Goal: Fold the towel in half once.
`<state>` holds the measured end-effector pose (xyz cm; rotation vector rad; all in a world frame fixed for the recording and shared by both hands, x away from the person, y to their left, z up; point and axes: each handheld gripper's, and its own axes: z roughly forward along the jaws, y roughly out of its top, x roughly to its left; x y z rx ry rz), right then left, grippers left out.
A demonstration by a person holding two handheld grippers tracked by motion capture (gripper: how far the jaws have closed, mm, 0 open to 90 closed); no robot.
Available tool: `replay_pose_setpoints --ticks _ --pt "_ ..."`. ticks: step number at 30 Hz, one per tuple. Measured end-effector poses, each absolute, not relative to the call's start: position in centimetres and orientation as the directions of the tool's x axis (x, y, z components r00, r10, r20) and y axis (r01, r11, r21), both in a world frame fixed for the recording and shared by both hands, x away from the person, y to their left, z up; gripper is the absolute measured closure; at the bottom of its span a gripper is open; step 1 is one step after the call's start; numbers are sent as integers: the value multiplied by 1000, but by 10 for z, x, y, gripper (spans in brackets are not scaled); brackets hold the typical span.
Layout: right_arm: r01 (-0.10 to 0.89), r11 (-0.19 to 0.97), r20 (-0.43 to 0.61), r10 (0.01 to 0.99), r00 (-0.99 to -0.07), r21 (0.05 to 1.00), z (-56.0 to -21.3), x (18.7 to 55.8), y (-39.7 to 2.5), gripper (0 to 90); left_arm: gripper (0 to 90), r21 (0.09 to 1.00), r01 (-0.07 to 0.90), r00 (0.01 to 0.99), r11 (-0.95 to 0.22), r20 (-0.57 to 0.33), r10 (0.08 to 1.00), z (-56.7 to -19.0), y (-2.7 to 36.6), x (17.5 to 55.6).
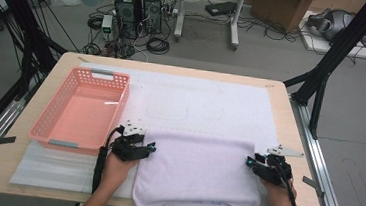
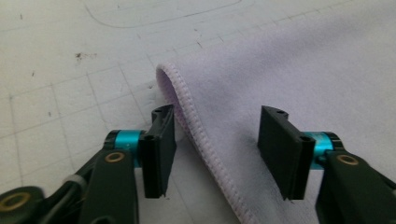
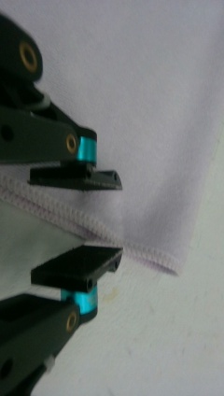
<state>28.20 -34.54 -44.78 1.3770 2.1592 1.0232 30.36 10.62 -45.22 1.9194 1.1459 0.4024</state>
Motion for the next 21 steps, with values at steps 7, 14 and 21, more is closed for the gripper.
replay_pose_setpoints --ticks 7,14,21 --pt "628 242 111 876 -469 740 -448 282 -344 827 702 792 566 554 -227 -162 817 -453 105 304" --pt "609 226 119 873 -473 761 -450 280 -346 855 845 782 591 557 -200 -216 802 -453 105 304" --pt "552 222 79 880 -469 804 -442 281 -349 866 854 827 545 533 -138 -215 819 -438 103 309"
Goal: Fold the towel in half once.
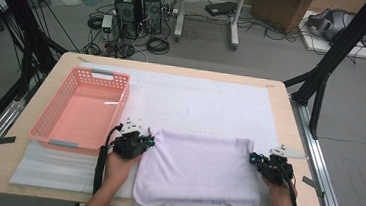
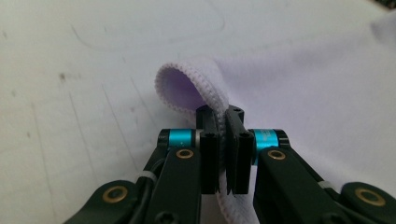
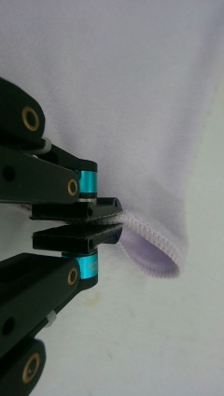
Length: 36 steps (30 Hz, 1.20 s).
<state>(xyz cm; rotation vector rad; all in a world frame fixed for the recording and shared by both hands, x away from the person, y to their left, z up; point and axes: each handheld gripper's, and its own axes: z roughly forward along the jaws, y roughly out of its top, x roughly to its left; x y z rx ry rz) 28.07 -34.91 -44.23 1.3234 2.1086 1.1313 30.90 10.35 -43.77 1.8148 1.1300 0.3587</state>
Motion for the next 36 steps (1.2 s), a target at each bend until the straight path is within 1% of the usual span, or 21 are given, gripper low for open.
replay_pose_setpoints --ticks 5,6,10,11,13,15,18,23,26,27,28,29,30,32,35,36 --pt "507 221 39 891 -453 833 -428 294 -349 867 854 851 508 525 -131 -186 830 -418 102 329" --pt "511 208 49 894 -444 834 -426 298 -350 867 854 851 510 521 -125 -189 833 -416 103 334" --pt "494 208 26 904 -426 844 -420 316 -352 866 853 858 505 503 -96 -202 840 -412 102 356" --pt "491 207 24 906 -423 846 -418 321 -352 866 853 858 502 503 -107 -189 843 -412 101 361" --pt "481 209 13 908 -418 851 -416 331 -352 865 853 869 481 507 -115 -169 845 -412 100 369" --pt "478 223 -8 911 -412 850 -415 341 -352 865 853 869 483 504 -110 -173 846 -414 99 377" --pt "494 226 -10 915 -403 840 -418 356 -351 864 852 866 491 491 -92 -188 851 -420 98 387" --pt "505 212 -3 924 -383 836 -422 375 -347 864 852 876 475 475 -84 -175 862 -426 101 402" --pt "507 212 -10 928 -372 835 -422 385 -342 861 843 861 506 460 -52 -218 861 -431 101 405" --pt "519 200 4 931 -365 831 -422 386 -341 852 818 853 520 458 -46 -232 858 -432 101 404" --pt "525 195 12 931 -364 829 -424 387 -340 820 746 851 525 450 -16 -262 854 -433 100 403" --pt "534 184 25 932 -361 825 -425 388 -339 743 698 844 536 458 -3 -288 841 -433 100 401" --pt "544 179 35 932 -360 820 -426 388 -338 653 694 839 544 474 -15 -292 831 -432 99 399" --pt "546 192 31 927 -373 815 -427 385 -336 631 676 845 532 505 -61 -259 823 -429 94 393" --pt "531 193 27 926 -378 825 -423 377 -335 595 650 867 498 520 -18 -282 806 -426 91 381" --pt "533 189 36 923 -382 825 -421 375 -336 572 637 865 502 517 -5 -295 804 -426 90 377"
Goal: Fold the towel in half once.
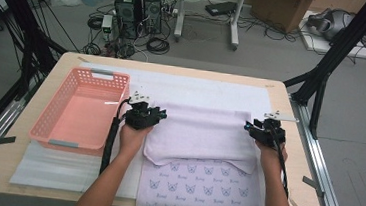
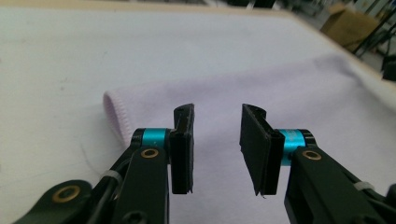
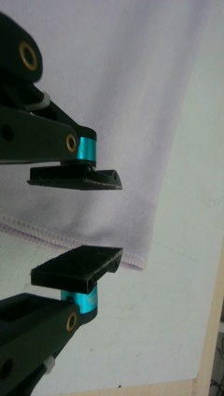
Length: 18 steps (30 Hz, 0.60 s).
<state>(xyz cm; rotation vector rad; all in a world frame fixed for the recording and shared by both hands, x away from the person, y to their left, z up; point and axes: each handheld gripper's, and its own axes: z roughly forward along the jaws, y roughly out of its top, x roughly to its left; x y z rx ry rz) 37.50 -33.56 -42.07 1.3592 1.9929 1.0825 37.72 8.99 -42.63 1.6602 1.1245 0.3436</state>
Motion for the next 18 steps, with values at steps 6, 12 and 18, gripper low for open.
replay_pose_setpoints --ticks 6,12,18 --pt "537 199 53 907 -417 820 -409 355 -338 540 559 859 512 536 -19 -302 788 -432 88 351" --pt "536 198 68 898 -435 821 -410 326 -344 500 548 883 465 578 -58 -254 776 -436 90 322" --pt "526 212 64 887 -457 824 -412 298 -349 485 538 880 474 579 -39 -278 766 -444 103 301"
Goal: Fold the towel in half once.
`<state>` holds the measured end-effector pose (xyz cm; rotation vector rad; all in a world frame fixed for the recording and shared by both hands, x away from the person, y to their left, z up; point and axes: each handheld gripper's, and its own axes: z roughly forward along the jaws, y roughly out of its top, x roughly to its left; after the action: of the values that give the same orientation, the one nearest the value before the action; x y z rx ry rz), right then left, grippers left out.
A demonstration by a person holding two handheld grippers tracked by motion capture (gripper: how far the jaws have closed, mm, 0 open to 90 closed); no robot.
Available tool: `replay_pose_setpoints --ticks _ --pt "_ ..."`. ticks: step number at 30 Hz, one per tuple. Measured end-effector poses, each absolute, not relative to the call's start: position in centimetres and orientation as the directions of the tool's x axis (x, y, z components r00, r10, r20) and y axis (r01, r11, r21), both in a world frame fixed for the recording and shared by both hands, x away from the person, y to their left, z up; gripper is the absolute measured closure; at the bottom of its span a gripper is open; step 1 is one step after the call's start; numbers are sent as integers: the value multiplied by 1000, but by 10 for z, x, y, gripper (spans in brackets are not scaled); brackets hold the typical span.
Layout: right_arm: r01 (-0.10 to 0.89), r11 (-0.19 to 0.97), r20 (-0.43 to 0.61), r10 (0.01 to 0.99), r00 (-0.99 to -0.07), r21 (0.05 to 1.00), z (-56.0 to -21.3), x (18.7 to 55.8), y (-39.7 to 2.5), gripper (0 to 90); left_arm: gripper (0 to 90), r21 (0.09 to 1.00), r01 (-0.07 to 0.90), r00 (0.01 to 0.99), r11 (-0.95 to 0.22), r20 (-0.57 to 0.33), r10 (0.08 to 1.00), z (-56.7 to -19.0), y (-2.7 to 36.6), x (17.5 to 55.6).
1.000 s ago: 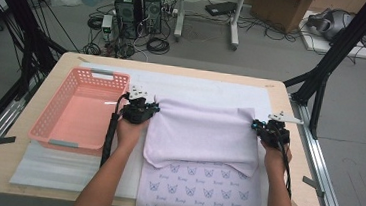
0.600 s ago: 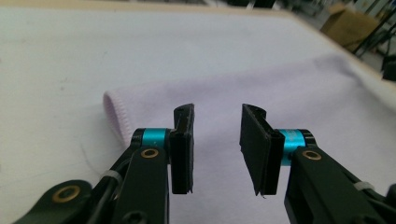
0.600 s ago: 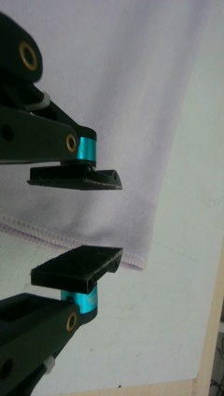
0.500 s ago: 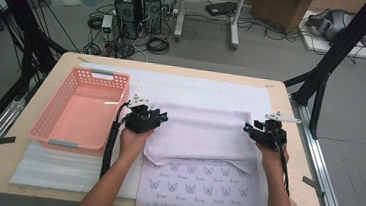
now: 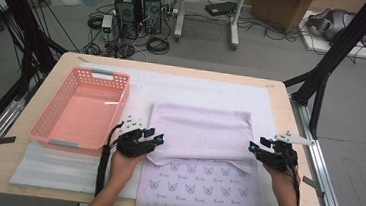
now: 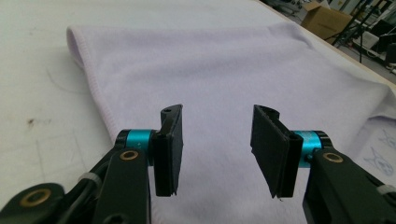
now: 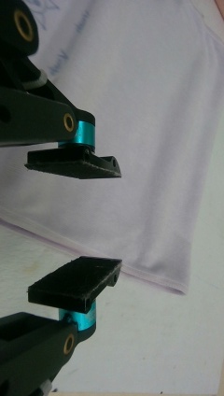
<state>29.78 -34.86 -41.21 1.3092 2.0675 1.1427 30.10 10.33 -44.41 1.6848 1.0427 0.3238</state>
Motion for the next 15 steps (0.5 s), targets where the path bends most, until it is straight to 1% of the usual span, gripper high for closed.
replay_pose_setpoints --ticks 2,6,12,15 --pt "520 222 55 884 -464 825 -414 289 -349 484 536 876 482 588 -28 -299 751 -446 108 293" --pt "510 193 77 884 -460 838 -420 265 -352 471 549 882 471 605 -29 -298 738 -449 118 274" --pt "516 213 52 890 -453 830 -432 243 -352 474 545 878 472 618 -82 -263 741 -450 127 261" --pt "521 202 64 892 -448 829 -436 237 -352 507 540 877 475 624 -71 -279 730 -451 132 254"
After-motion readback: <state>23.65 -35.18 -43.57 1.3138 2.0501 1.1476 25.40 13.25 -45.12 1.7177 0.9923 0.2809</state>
